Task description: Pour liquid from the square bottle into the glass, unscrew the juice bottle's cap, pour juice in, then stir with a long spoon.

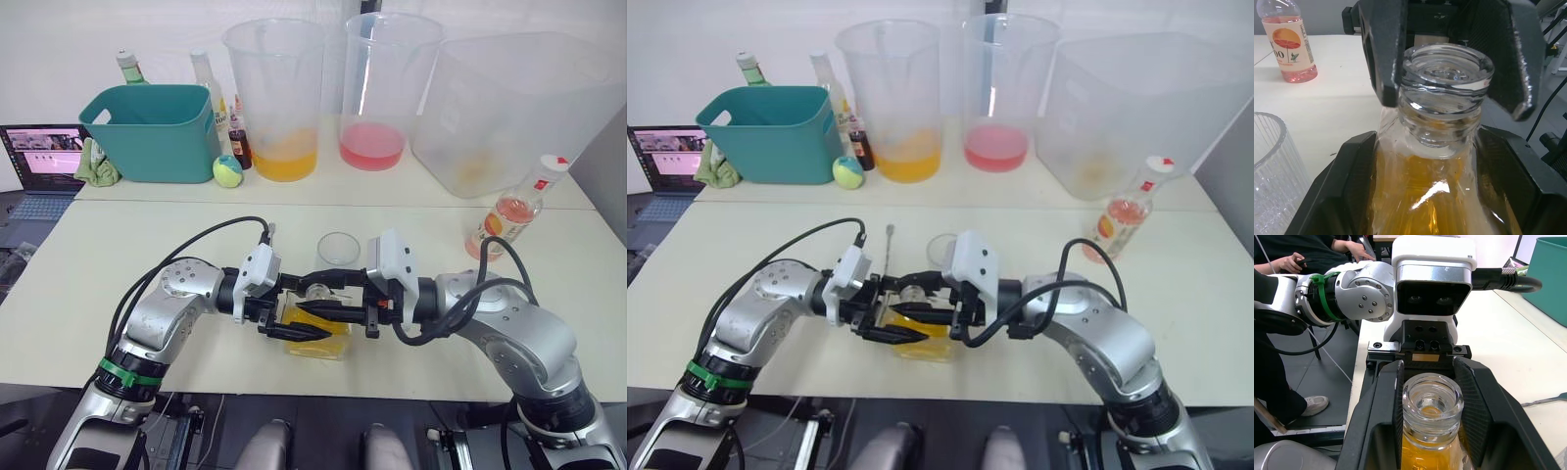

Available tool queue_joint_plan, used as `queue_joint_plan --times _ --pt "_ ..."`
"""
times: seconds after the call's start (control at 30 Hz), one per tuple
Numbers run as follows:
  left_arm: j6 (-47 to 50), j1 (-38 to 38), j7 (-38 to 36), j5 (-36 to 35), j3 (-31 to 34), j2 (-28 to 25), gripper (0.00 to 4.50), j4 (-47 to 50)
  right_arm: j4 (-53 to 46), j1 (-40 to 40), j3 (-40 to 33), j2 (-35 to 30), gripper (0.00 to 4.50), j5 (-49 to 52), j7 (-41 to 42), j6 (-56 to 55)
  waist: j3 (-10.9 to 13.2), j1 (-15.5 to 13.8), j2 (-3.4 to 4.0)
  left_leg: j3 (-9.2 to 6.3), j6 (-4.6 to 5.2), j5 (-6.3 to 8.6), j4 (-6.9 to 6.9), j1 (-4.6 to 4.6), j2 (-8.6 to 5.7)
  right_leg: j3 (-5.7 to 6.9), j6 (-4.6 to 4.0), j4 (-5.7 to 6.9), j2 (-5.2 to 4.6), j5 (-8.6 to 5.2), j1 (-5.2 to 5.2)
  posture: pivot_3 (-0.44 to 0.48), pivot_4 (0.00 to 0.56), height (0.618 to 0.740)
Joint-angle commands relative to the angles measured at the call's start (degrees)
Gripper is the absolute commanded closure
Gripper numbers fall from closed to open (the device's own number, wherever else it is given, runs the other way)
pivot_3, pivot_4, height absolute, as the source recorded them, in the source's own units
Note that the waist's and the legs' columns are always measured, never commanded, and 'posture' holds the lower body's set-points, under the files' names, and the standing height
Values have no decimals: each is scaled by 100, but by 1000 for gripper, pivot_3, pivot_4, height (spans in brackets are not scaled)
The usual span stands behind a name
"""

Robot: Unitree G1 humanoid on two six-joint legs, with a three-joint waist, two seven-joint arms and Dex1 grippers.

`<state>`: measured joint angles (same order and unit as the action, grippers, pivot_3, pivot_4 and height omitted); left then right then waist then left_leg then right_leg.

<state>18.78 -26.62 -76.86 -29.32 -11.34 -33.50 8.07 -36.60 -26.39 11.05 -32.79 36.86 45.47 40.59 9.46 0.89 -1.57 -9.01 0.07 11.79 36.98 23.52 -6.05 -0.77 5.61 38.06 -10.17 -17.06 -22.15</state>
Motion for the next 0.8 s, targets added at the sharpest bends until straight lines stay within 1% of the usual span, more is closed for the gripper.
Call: queue_joint_plan --times 0.03,0.23,0.43,0.63,0.8 --pt "16 30 35 187 -36 -119 1697 10 -204 -132 -275 98 3425 196 2 -195 0 0 0 0 0 0 0 0 0 0 0 0 0 0 0 0 150 729" --pt "-1 63 12 197 -53 -132 1697 4 -244 -195 -559 177 3425 355 -76 -275 0 1 0 0 0 0 -1 3 0 0 0 0 0 0 -4 0 150 729" --pt "-38 81 0 231 -88 -121 1697 -24 -251 -186 -836 238 3425 650 -291 -131 0 1 0 0 0 0 -1 8 1 0 0 0 0 0 -7 0 150 729" --pt "-85 103 -17 235 -129 -121 1697 -53 -278 -170 -1017 207 3425 958 -515 25 0 0 0 -1 0 0 -1 13 1 0 0 0 0 0 -12 0 150 729" --pt "-131 128 -51 242 -156 -122 1697 -85 -347 -199 -1190 149 3425 1100 -647 111 0 4 0 -1 0 0 -9 -1 0 0 -1 -1 1 0 -3 0 150 729"
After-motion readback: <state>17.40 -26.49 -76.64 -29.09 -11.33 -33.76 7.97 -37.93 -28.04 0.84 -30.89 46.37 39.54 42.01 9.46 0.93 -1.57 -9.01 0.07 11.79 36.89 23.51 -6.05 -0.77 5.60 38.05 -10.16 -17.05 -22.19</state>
